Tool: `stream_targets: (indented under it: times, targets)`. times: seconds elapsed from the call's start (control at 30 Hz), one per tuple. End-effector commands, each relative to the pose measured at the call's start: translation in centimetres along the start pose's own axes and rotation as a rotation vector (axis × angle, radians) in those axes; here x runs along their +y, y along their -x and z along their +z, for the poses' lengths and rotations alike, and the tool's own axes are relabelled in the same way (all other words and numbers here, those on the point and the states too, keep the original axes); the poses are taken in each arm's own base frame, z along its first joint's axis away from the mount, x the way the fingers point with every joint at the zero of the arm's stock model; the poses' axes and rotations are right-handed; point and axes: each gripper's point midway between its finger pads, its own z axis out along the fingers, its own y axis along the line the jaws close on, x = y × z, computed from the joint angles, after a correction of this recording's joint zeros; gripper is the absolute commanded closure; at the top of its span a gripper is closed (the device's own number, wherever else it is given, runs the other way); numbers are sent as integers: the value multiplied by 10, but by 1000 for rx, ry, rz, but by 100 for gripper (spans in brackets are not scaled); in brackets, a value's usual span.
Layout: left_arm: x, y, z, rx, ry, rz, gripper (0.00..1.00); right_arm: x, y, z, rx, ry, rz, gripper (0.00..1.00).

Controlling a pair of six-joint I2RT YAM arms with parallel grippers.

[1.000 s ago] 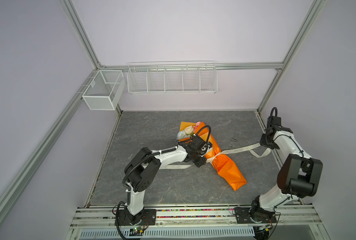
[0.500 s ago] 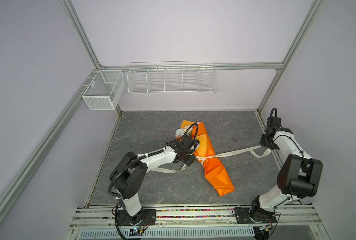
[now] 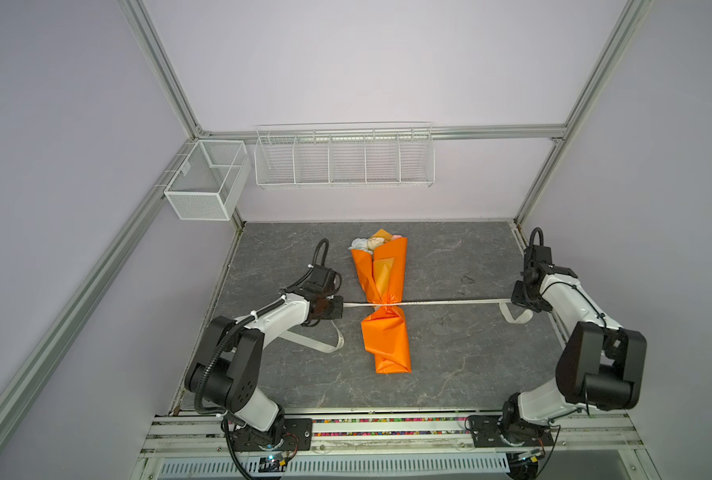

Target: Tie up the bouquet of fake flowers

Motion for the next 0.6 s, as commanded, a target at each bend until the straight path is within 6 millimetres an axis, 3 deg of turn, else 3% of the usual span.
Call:
stream_targets:
  times: [0.0, 0.13, 0.27, 0.33, 0.43, 0.5, 0.57]
  targets:
    - [65, -10, -5, 36, 139, -216, 100, -33, 15, -5, -77, -136, 83, 93]
    - [93, -10, -2, 46, 168, -309, 100, -35, 14, -4, -74, -153, 91, 93]
    - [87, -2, -3, 61, 131, -279, 100, -29, 14, -2, -70, -134, 76, 93]
    - [68, 9, -4, 48, 49, -228, 100, -15, 17, -1, -69, -58, 41, 93]
    - [26, 15, -2, 55, -124, -151, 100, 37, 18, -8, -44, 218, -40, 91]
    - [8, 13, 2, 89, -156, -102, 100, 54, 16, -14, -5, 307, -49, 73]
    - [-6, 12, 4, 107, -176, -63, 100, 70, 17, -27, -19, 401, -58, 64]
